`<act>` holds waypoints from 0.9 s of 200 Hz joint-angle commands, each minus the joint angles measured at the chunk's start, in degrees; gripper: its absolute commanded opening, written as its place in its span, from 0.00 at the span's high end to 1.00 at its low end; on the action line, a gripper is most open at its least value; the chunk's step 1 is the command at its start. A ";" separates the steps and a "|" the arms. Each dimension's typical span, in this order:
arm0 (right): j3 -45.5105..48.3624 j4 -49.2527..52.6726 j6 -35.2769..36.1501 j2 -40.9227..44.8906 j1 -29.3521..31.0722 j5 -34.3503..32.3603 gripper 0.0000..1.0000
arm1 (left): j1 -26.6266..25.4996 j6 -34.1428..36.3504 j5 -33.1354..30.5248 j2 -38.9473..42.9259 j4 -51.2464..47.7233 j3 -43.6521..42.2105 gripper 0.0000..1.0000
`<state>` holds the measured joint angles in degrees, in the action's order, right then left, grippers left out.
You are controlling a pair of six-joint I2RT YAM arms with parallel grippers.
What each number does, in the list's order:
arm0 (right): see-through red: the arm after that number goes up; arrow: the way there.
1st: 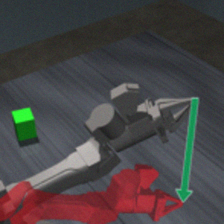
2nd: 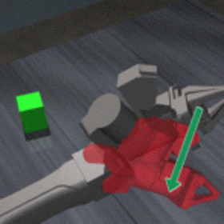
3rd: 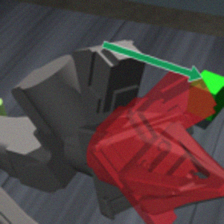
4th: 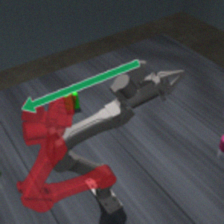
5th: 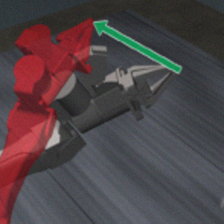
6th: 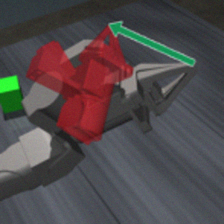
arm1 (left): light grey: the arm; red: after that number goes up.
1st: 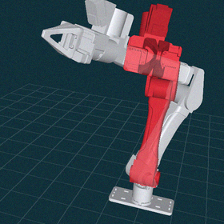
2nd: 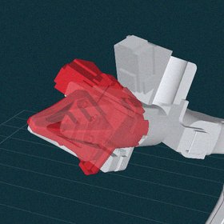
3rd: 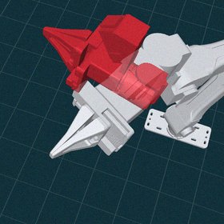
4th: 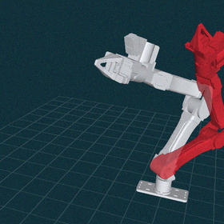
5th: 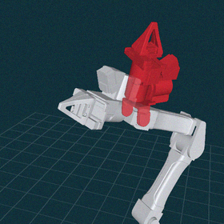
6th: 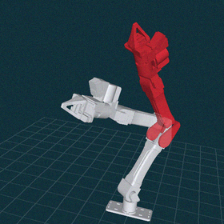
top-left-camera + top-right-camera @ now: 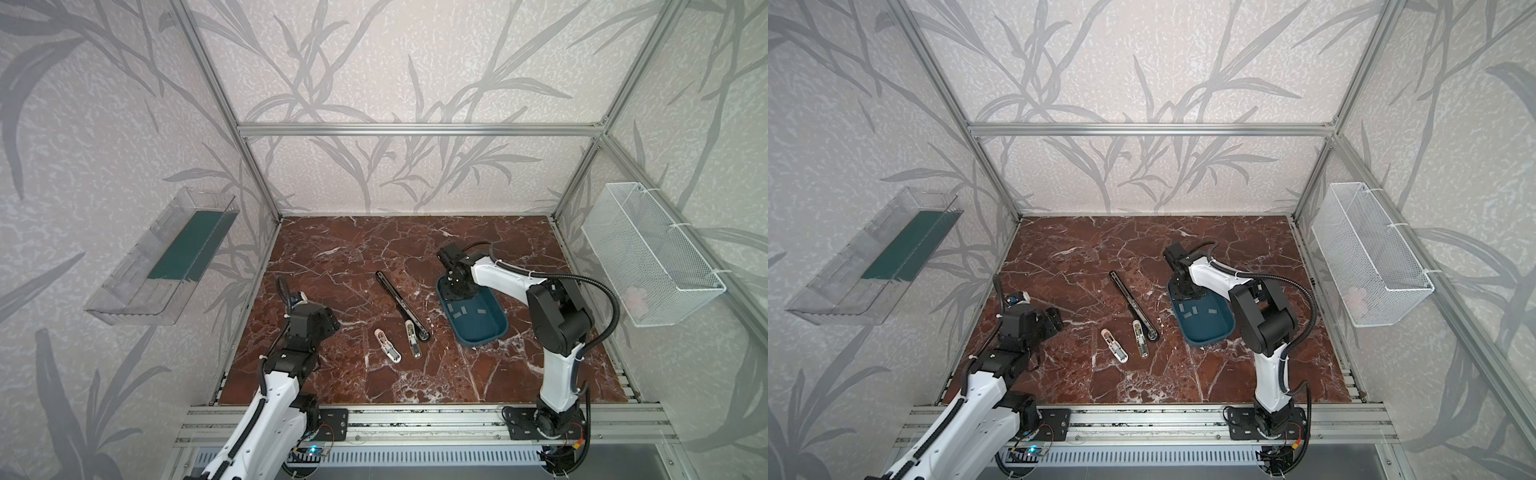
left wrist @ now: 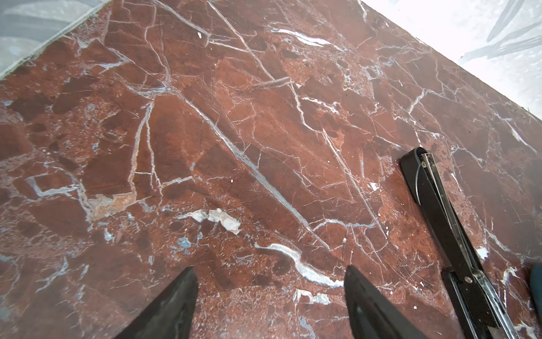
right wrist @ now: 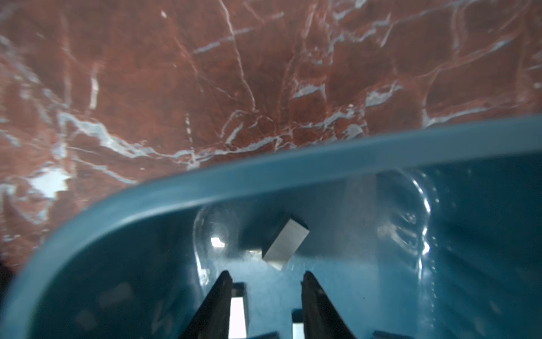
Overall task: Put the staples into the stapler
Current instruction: 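Lower the right gripper into the teal tray while the left gripper rises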
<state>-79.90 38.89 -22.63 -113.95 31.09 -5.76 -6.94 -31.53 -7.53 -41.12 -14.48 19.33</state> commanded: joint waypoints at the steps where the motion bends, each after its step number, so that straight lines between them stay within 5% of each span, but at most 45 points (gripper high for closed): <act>1: -1.79 1.71 0.15 -1.41 -0.49 -0.84 0.61 | 0.45 0.68 0.41 -0.29 1.27 -0.79 0.21; 90: -1.37 0.55 -0.45 -3.46 -1.53 0.58 0.61 | 0.53 0.68 0.85 -0.40 1.56 -0.96 0.21; 180: -1.36 -0.49 -0.44 -4.50 -1.58 1.78 0.72 | 0.67 0.67 1.03 -0.27 1.65 -1.02 0.21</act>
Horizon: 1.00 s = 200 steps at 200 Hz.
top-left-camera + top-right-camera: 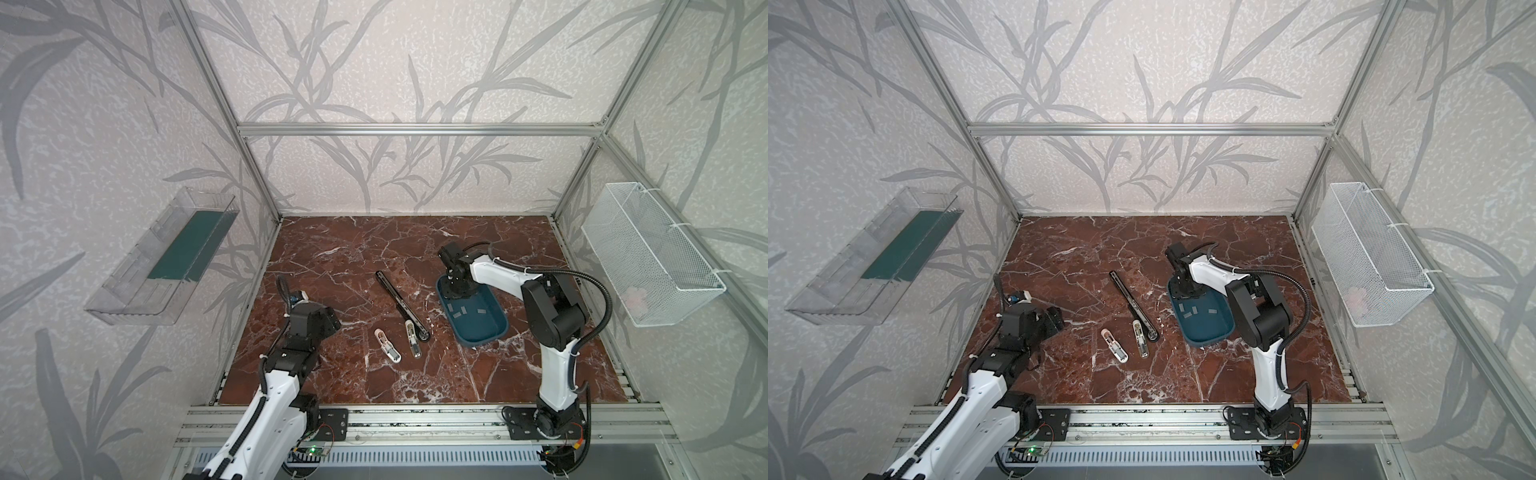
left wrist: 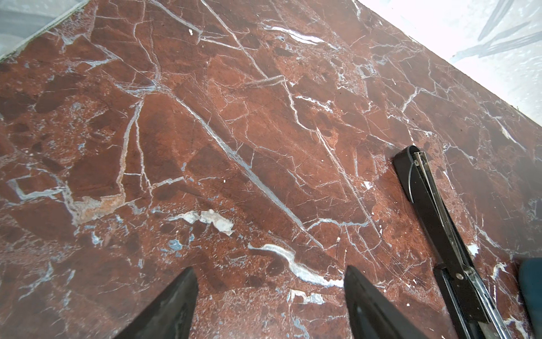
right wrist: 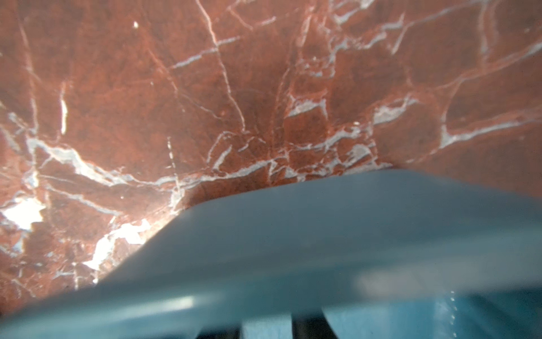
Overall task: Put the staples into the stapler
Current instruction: 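Lower the right gripper into the teal tray while the left gripper rises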
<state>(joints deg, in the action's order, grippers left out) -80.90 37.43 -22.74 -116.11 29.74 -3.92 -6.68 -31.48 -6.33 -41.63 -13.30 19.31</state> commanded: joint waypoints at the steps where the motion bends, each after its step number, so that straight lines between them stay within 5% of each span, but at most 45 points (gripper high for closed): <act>1: -0.33 0.98 -0.31 -2.35 -0.26 -0.09 0.72 | 0.42 0.63 -0.18 0.23 0.47 -0.97 0.21; 200: 0.75 0.18 -1.26 -3.53 -1.00 0.33 0.80 | 0.66 0.48 0.00 0.85 0.56 -1.23 0.21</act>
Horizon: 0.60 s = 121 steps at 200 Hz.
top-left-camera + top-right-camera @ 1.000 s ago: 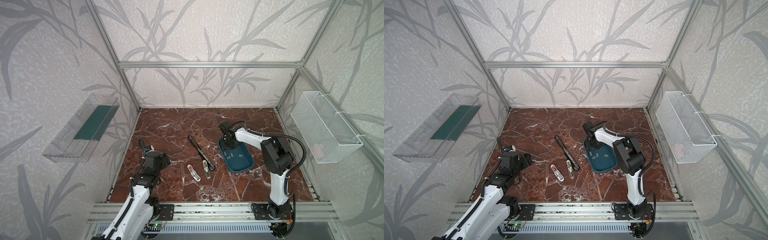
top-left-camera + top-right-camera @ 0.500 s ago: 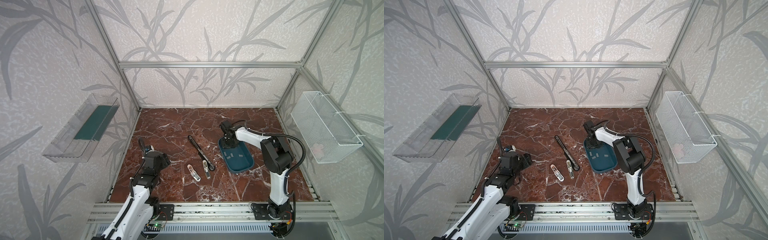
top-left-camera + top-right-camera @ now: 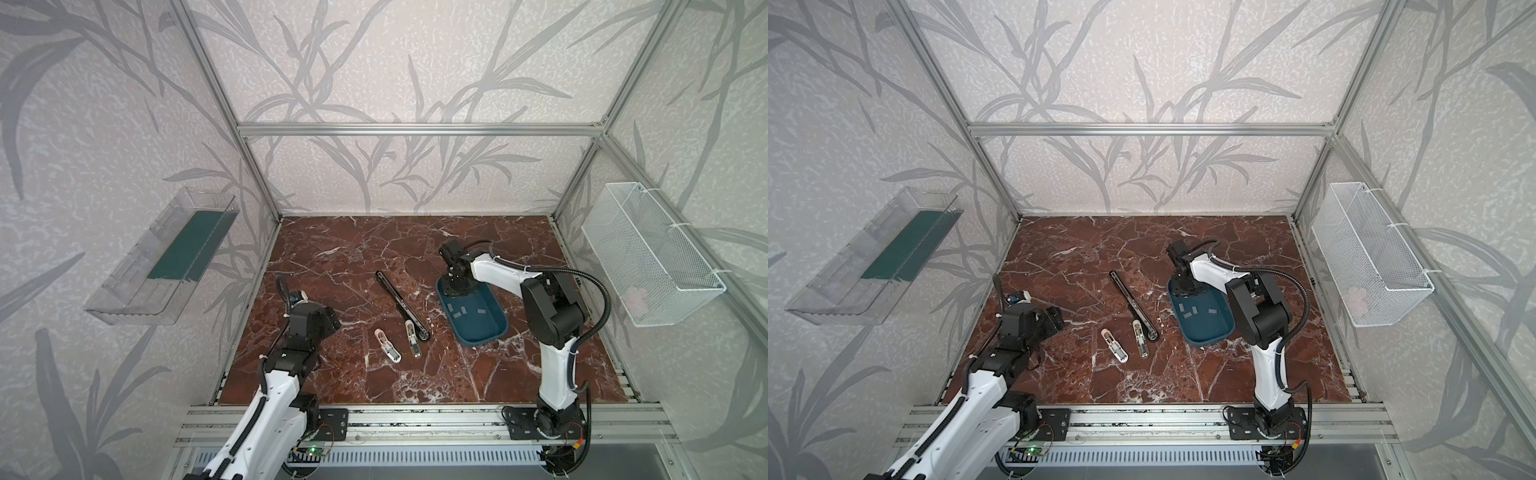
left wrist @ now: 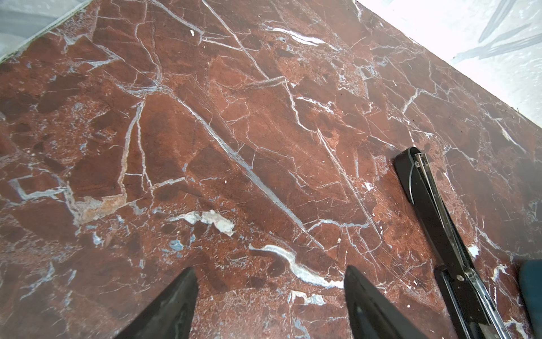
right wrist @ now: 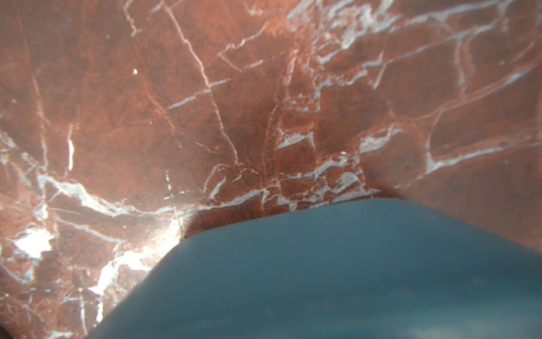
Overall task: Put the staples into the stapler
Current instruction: 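Lower the right gripper into the teal tray while the left gripper rises, then close the right gripper on a staple strip and lift it from the tray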
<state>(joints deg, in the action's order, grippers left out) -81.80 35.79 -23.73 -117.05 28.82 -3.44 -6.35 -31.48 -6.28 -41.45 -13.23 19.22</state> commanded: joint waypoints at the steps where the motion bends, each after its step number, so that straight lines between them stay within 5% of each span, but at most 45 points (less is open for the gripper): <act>1: 1.64 1.82 -0.27 -2.58 -0.08 -0.16 0.81 | 0.31 0.51 0.00 0.71 0.49 -1.18 0.21; 121: 7.84 0.48 0.21 10.02 0.73 -3.86 0.85 | 0.31 -0.02 1.70 4.03 1.09 -2.75 0.21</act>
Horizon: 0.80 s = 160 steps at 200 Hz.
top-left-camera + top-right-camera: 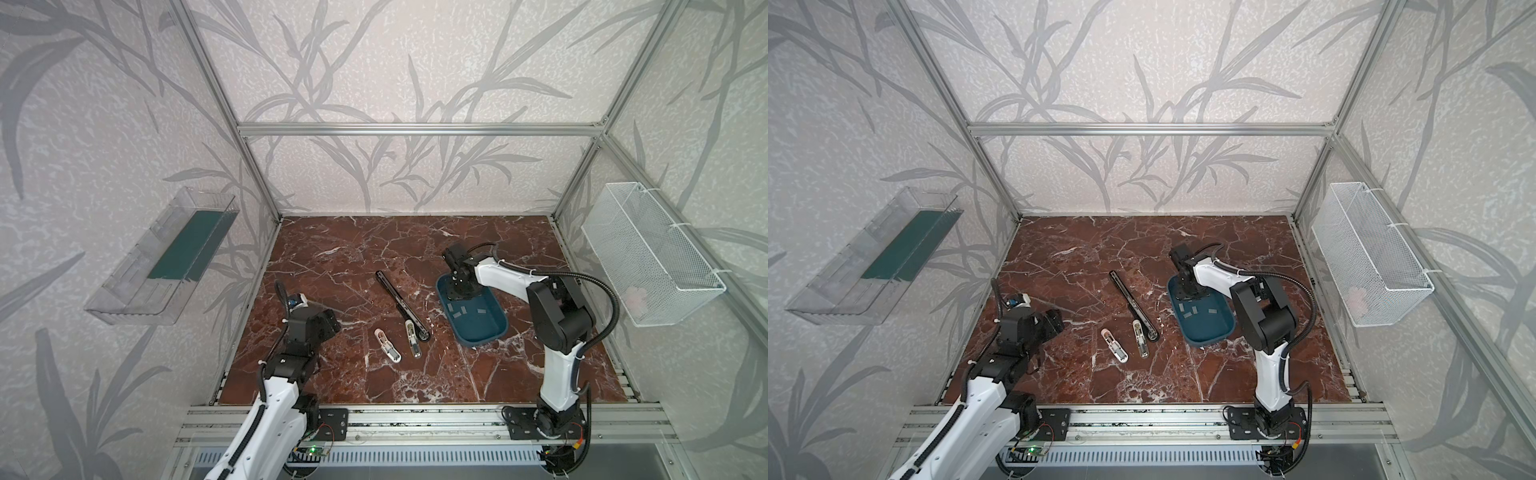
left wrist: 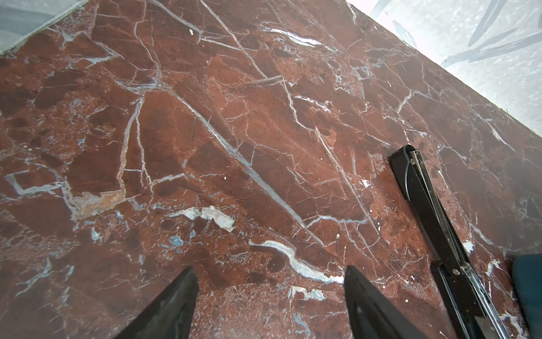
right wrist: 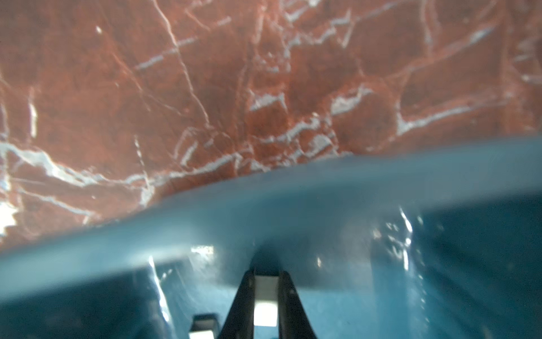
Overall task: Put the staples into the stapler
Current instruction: 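Close the right gripper on a staple strip and lift it from the tray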
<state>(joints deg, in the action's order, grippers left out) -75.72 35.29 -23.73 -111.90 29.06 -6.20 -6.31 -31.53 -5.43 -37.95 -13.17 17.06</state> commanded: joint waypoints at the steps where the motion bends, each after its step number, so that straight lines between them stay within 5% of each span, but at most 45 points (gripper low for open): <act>1: 1.87 0.95 0.24 5.07 0.53 -1.10 0.85 | 0.30 0.00 0.86 0.52 1.08 -0.65 0.21; 84: 15.31 -4.75 1.48 30.86 4.43 -1.13 0.86 | 0.17 -2.57 11.66 4.04 5.58 -4.07 0.21; 116: 19.73 -7.31 -0.02 39.76 12.19 -3.65 0.84 | 0.12 -3.28 14.16 8.42 3.89 -4.72 0.24; 160: 21.30 -8.95 -2.81 40.56 27.44 -10.48 0.84 | 0.08 -3.69 12.45 19.52 -1.62 -5.86 0.25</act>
<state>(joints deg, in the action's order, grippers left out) -56.25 28.45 -24.29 -71.13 50.46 -11.62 -6.31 -34.59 7.20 -23.70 -11.38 12.36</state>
